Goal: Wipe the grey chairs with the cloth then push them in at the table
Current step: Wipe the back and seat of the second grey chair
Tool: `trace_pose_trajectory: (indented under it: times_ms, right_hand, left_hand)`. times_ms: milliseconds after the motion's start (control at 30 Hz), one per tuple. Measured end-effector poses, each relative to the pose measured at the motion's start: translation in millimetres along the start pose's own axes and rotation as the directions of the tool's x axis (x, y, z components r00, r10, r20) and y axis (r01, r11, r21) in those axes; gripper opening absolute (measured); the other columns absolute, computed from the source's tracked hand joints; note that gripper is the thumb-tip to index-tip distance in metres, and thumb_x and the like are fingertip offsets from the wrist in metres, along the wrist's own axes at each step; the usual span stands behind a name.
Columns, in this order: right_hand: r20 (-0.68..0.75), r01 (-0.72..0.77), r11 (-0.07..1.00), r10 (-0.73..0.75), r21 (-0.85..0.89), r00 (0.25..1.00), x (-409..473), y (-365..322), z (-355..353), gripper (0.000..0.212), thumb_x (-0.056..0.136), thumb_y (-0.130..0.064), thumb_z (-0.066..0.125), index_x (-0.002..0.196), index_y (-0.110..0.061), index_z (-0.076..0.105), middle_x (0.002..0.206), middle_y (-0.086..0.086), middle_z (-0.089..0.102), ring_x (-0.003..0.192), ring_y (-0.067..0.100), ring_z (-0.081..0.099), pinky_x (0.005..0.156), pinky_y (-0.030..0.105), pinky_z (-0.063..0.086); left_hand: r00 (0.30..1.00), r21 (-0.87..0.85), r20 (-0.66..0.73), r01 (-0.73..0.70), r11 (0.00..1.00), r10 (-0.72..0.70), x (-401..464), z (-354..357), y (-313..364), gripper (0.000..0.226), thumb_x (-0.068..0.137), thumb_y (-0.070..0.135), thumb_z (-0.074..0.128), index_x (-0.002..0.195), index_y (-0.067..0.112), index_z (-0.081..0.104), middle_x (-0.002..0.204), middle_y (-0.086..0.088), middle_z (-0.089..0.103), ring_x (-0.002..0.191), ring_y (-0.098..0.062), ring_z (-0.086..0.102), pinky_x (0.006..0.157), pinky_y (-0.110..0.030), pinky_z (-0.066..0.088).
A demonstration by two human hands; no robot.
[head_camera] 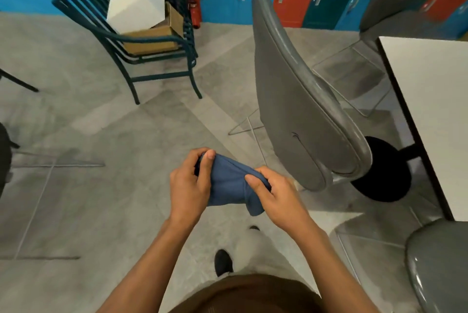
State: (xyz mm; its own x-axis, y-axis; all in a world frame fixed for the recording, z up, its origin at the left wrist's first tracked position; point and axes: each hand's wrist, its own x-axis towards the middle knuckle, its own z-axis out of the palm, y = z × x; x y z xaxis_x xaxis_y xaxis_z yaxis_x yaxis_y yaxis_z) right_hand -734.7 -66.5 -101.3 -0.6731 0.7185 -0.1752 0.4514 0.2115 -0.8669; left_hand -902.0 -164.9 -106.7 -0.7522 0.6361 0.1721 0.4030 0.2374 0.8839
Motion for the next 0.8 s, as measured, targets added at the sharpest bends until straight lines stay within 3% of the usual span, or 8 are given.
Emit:
trace_pose_trajectory:
  times_ms: [67,133,400,567,700,800]
  right_hand:
    - [0.025,0.021,0.996,-0.019,-0.085,1.0,17.4,-6.3,7.6,0.016,0.103,-0.041,0.051,0.107,-0.028,0.059,0.092,-0.013,0.066,0.085,0.005,0.062,0.073,0.028,0.052]
    - [0.051,0.031,0.991,-0.024,-0.127,0.998,36.7,-12.1,13.4,0.018,0.104,-0.042,0.048,0.12,-0.033,0.053,0.101,-0.011,0.066,0.092,0.007,0.064,0.076,0.031,0.055]
    - [0.037,0.036,0.995,-0.032,-0.088,0.999,148.2,-36.1,29.5,0.018,0.105,-0.044,0.043,0.111,-0.03,0.055,0.092,-0.012,0.065,0.085,0.008,0.065,0.07,0.036,0.057]
    - [0.063,0.013,0.999,-0.01,-0.042,0.998,232.9,-54.6,27.2,0.021,0.105,-0.043,0.043,0.108,-0.028,0.056,0.095,-0.011,0.065,0.087,0.006,0.064,0.07,0.028,0.056]
    - [0.073,0.022,0.999,-0.02,-0.027,0.997,298.0,-76.7,17.8,0.018,0.106,-0.038,0.044,0.098,-0.027,0.055,0.086,-0.01,0.062,0.079,0.003,0.061,0.062,0.018,0.046]
    - [0.068,0.02,1.0,-0.018,-0.022,0.998,339.7,-92.0,11.2,0.016,0.107,-0.037,0.044,0.1,-0.027,0.055,0.087,-0.012,0.062,0.081,-0.001,0.06,0.064,0.014,0.045]
  left_hand:
    - [1.0,0.0,-0.007,-0.009,1.0,0.009,16.5,-4.7,-4.4,0.021,0.103,0.031,0.056,0.102,0.017,0.072,0.088,0.031,0.064,0.083,0.013,0.062,0.074,-0.003,0.04]
    - [1.0,-0.003,-0.007,-0.014,1.0,0.014,35.6,-7.1,-7.9,0.024,0.103,0.034,0.055,0.102,0.018,0.072,0.088,0.03,0.064,0.083,0.012,0.062,0.074,-0.003,0.041]
    - [0.999,0.003,0.02,0.047,0.999,-0.047,150.2,-3.7,-32.2,0.012,0.103,0.024,0.057,0.1,0.025,0.069,0.088,0.027,0.066,0.086,0.01,0.063,0.075,-0.005,0.043]
    - [0.998,0.02,0.04,0.047,0.999,-0.048,235.4,2.5,-41.0,0.025,0.102,0.038,0.052,0.104,0.022,0.071,0.092,0.024,0.068,0.089,0.004,0.065,0.074,-0.008,0.046]
    - [0.998,0.038,0.049,0.031,0.999,-0.033,302.8,6.0,-39.7,0.014,0.103,0.03,0.055,0.104,0.026,0.069,0.091,0.026,0.066,0.09,0.005,0.065,0.075,-0.007,0.046]
    - [0.999,0.042,0.03,0.025,0.999,-0.026,345.6,9.6,-38.1,0.019,0.102,0.038,0.051,0.105,0.029,0.067,0.092,0.028,0.065,0.091,0.005,0.065,0.076,-0.009,0.048]
